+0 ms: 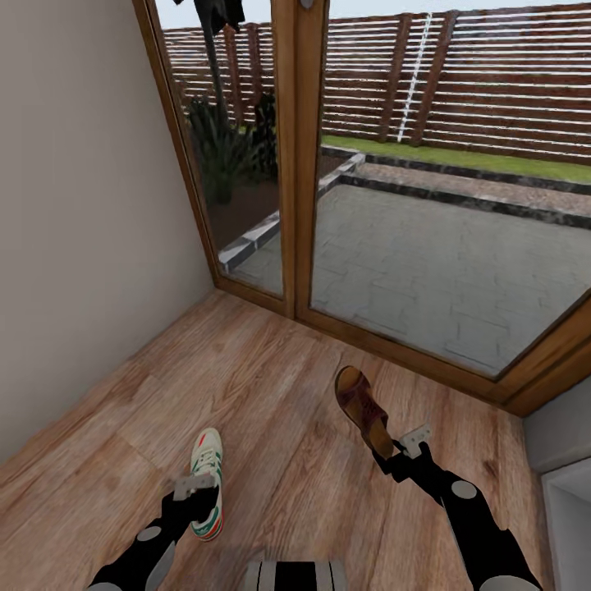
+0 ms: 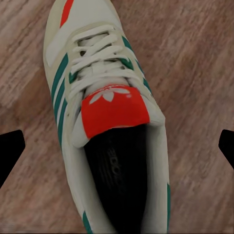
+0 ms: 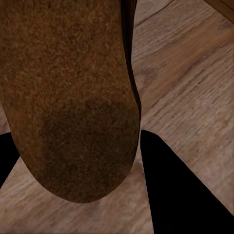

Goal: Pick up the two gym shoes and the two sandals from the corridor floor and place them onto the hallstand (shoe rack) in the corridor, making sure they are on the rack and not on the floor. Arrange them so the two gym shoes are next to each other and the two sandals are next to each other.

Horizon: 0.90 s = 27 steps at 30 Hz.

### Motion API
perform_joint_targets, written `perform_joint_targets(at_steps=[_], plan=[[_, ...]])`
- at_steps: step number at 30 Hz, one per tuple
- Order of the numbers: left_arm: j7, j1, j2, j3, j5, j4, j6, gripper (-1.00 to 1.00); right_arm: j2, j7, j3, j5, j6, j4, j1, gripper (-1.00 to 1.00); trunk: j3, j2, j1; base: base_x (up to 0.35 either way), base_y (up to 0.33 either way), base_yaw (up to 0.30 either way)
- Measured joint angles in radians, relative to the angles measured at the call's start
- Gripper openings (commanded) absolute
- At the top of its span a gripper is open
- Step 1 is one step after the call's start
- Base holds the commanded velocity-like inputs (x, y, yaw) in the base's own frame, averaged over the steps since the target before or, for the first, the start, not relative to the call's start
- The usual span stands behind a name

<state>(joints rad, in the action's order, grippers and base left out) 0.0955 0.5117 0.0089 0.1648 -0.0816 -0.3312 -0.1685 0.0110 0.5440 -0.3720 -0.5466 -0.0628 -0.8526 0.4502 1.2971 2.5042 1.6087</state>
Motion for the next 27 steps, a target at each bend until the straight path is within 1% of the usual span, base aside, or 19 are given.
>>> perform_joint_targets(at_steps=[7, 9, 11, 15, 21, 26, 27], plan=[[-0.005, 0.000, -0.001, 0.000, 0.001, 0.003, 0.000, 1.00, 0.000, 0.000, 0.001, 0.000, 0.000, 0.000, 0.000, -1.00, 0.028, 0.002, 0.003, 0.000, 0.000, 0.000], [-0.005, 0.000, -0.001, 0.000, 0.004, 0.004, 0.000, 1.00, 0.000, 0.000, 0.001, 0.000, 0.000, 0.000, 0.000, -1.00, 0.038, 0.002, 0.004, 0.000, 0.000, 0.000], [-0.006, 0.000, 0.000, 0.000, 0.015, 0.004, -0.001, 1.00, 0.000, 0.000, 0.002, 0.000, 0.000, -0.001, 0.000, -1.00, 0.048, 0.003, 0.005, 0.000, 0.000, 0.000], [-0.005, 0.000, 0.001, 0.000, 0.023, 0.004, -0.003, 1.00, 0.000, 0.000, 0.002, 0.000, 0.000, -0.001, 0.000, -1.00, 0.070, 0.003, 0.007, 0.000, 0.000, 0.000], [-0.003, 0.001, 0.001, 0.000, 0.024, 0.004, -0.003, 1.00, 0.000, 0.000, 0.002, 0.001, -0.001, -0.001, 0.000, -1.00, 0.079, 0.004, 0.007, 0.000, 0.000, 0.000], [-0.003, 0.001, 0.000, 0.000, 0.025, 0.004, -0.003, 1.00, 0.001, 0.000, 0.002, 0.002, -0.001, -0.002, 0.000, -1.00, 0.081, 0.004, 0.007, 0.000, 0.000, 0.000], [-0.003, 0.001, 0.000, 0.000, 0.025, 0.004, -0.003, 1.00, 0.001, 0.000, 0.002, 0.001, -0.001, -0.001, 0.000, -1.00, 0.084, 0.004, 0.007, 0.000, 0.000, 0.000]])
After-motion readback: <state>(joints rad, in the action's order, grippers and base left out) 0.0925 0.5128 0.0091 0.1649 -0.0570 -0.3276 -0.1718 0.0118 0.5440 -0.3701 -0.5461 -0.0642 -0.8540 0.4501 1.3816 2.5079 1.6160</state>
